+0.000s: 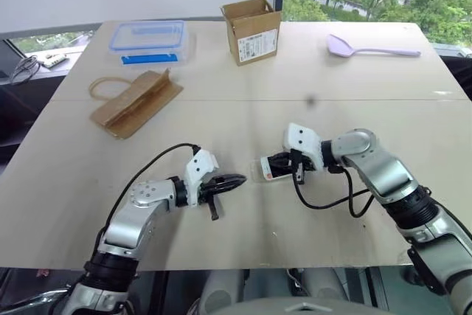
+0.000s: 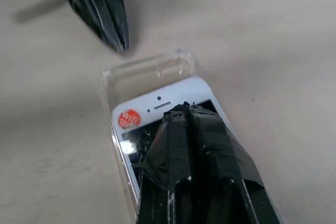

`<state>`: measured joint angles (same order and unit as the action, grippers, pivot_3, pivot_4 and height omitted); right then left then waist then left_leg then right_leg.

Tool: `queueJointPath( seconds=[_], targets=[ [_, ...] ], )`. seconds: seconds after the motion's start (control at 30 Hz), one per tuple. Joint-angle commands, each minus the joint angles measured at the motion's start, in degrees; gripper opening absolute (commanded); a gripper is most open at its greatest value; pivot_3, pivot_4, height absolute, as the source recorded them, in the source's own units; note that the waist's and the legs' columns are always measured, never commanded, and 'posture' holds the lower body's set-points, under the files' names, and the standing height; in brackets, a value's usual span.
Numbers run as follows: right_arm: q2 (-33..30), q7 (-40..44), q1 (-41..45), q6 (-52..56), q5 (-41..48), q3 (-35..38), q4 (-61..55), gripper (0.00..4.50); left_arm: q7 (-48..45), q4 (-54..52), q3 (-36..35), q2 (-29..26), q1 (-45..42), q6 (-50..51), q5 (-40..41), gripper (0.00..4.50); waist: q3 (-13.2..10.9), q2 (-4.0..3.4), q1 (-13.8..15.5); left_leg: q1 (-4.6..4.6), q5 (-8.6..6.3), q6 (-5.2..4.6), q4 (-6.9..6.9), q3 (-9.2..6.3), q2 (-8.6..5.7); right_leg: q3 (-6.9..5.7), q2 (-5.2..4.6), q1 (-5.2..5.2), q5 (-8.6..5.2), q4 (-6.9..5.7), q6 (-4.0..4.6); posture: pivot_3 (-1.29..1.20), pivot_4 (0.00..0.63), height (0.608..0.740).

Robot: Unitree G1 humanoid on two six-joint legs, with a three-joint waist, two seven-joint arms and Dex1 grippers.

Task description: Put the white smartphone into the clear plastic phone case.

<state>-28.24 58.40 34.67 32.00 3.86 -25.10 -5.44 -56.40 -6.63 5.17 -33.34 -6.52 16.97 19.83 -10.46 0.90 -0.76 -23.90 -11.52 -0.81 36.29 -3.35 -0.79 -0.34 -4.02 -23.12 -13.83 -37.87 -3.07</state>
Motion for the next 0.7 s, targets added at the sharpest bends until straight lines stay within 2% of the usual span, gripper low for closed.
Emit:
queueJointPath(
  seconds=[0.03,0.33,0.7],
  targets=[
    [-0.4,0.2,-0.2,-1.4,-1.0,-0.8,0.3,0.0,1.7,-2.4,-0.2,0.8,-0.7,0.2,-0.1,0.02,0.0,0.0,0.0,0.0,0.0,0.0,0.01,0.0,0.0,0.0,0.0,0.0,0.0,0.0,0.0,0.0,0.15,0.74],
    [-1.1,0.2,-1.4,-2.0,-3.7,-3.4,2.9,0.0,2.5,-4.0,-0.5,0.9,0.3,1.1,0.0,0.02,0.0,0.01,0.0,0.07,0.0,0.0,0.02,0.0,0.01,0.0,0.02,0.05,0.0,-0.01,0.0,0.0,0.15,0.74],
    [-0.6,-0.7,-2.7,3.3,-6.8,-7.8,7.7,0.0,2.8,-5.2,-1.4,0.1,1.3,1.5,0.5,0.02,0.5,0.06,0.0,0.44,0.0,0.0,0.03,-0.09,0.03,-0.06,0.0,0.42,-0.15,0.02,0.19,0.0,0.15,0.74]
  ],
)
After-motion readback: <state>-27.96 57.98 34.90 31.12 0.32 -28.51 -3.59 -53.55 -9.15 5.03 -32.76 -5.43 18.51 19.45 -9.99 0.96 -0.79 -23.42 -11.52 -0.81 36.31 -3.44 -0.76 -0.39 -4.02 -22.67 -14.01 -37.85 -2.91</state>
